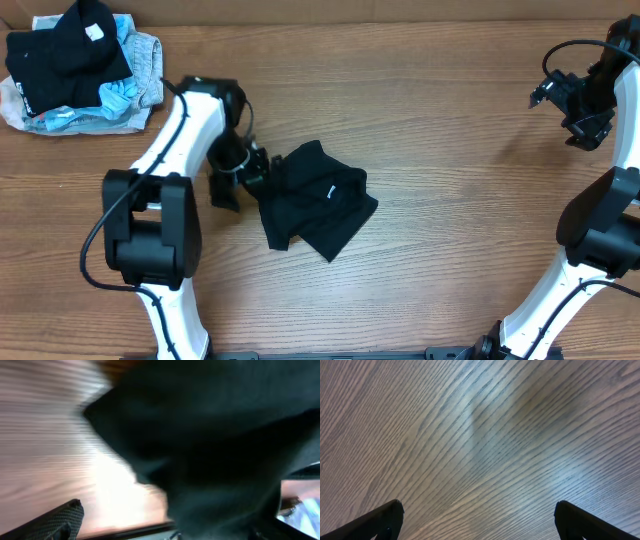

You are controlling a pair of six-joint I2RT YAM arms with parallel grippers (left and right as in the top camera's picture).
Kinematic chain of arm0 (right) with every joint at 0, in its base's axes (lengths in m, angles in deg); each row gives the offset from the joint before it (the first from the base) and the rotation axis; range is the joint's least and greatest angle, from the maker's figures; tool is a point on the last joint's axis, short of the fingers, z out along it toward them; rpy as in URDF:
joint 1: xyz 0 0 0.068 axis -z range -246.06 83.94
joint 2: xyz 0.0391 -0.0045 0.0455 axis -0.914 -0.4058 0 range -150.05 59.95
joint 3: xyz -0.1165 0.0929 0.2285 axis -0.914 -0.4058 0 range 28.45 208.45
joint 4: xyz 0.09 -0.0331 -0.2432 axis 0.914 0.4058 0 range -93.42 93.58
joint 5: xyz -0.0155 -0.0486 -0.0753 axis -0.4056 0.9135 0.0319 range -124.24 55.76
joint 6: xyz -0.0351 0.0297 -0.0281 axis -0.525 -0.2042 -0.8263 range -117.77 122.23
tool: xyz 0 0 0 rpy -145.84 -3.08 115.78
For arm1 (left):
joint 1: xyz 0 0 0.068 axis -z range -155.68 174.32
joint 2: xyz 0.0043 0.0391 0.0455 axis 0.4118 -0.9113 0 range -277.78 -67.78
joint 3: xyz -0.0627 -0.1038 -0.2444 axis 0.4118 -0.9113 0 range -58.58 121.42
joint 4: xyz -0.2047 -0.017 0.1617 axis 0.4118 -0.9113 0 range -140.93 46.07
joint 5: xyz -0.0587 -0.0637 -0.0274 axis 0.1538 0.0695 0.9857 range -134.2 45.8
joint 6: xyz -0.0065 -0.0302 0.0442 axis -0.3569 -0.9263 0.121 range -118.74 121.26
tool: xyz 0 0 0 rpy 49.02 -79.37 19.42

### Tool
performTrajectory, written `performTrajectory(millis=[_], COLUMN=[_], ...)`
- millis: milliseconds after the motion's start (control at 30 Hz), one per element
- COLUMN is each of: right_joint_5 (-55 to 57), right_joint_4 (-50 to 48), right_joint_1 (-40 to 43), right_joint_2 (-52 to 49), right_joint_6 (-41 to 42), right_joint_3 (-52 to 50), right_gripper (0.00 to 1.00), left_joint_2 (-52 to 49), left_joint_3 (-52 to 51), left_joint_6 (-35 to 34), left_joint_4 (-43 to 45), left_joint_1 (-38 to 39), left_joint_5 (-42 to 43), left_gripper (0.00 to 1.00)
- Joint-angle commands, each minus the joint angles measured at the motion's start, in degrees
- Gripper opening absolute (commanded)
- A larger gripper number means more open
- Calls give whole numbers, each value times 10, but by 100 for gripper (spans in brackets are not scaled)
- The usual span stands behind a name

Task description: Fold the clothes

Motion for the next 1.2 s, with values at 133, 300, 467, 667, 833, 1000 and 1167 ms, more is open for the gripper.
performTrajectory(millis=[133,300,467,667,833,1000,1167], right_joint_5=[-3,-3,-3,-3,-3,-3,-3], right_joint_4=[-2,-2,-2,-2,-2,-2,-2], right_joint_1=[-2,-2,-2,-2,-2,-2,-2], right_joint_2=[9,9,9,9,9,9,9], right_joint_6=[0,0,0,0,0,0,0], right_joint_3=[12,12,12,12,12,12,12], right_gripper=[100,100,100,100,100,100,100], left_joint_2=[1,1,3,7,34,64,63], left_joint_3=[-97,-121,-109,-74,-45,-43,-57], left_joint_6=[21,17,17,20,35,43,47], left_joint_4=[71,103,111,87,57,57,50], left_joint_1=[28,45,48,48,48,49,52], left_joint_5=[112,111,107,101,101,103,83], left_gripper=[100,99,92,75,69,58,75])
